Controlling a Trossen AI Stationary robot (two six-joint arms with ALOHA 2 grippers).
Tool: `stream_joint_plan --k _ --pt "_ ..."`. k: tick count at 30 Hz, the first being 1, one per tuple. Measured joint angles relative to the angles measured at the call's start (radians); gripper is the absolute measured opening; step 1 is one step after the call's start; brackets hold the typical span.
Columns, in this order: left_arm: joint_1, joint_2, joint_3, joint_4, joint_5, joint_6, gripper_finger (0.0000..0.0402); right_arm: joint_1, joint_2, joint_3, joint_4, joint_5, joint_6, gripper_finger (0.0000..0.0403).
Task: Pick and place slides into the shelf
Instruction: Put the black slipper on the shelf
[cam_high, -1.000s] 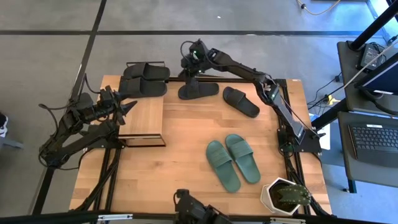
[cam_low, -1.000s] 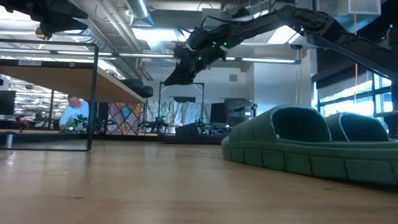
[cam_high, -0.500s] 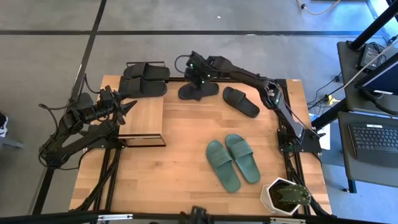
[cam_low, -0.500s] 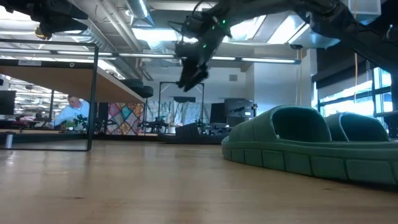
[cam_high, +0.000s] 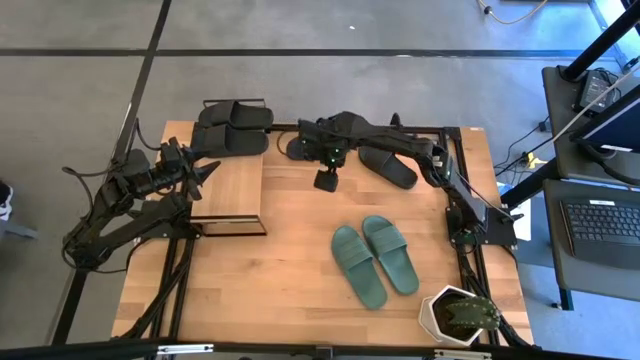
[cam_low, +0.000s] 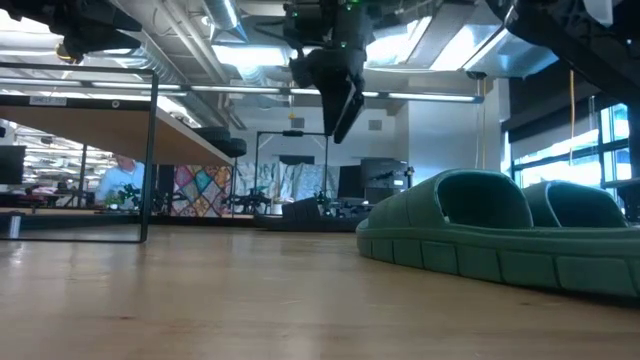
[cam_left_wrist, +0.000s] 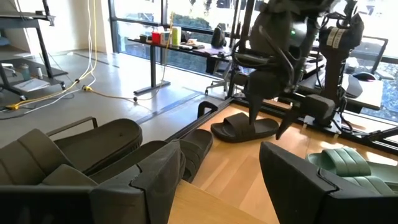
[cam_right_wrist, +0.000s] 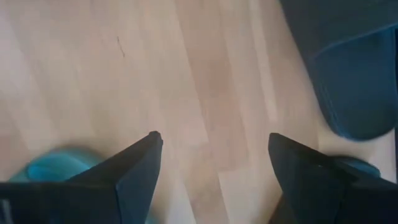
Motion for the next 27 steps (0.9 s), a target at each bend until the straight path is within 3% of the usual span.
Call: stream_joint_plan --k 9,18,21,27 --pt "0.000 0.000 0.000 0.000 0.000 0.000 0.0212 -0.015 0.000 0.000 0.014 0.010 -0.002 0.0294" --pt "0.000 0.000 0.000 0.000 0.000 0.000 0.0212 -0.154 0.000 -0.008 0.074 0.013 -0.117 0.0294" --pt "0.000 0.000 0.000 0.000 0.000 0.000 0.0212 -0.204 -0.002 -0.040 0.169 0.012 -0.156 0.0294" --pt "0.000 0.000 0.000 0.000 0.000 0.000 0.0212 -0.315 -0.001 -0.161 0.318 -0.058 -0.074 0.0294"
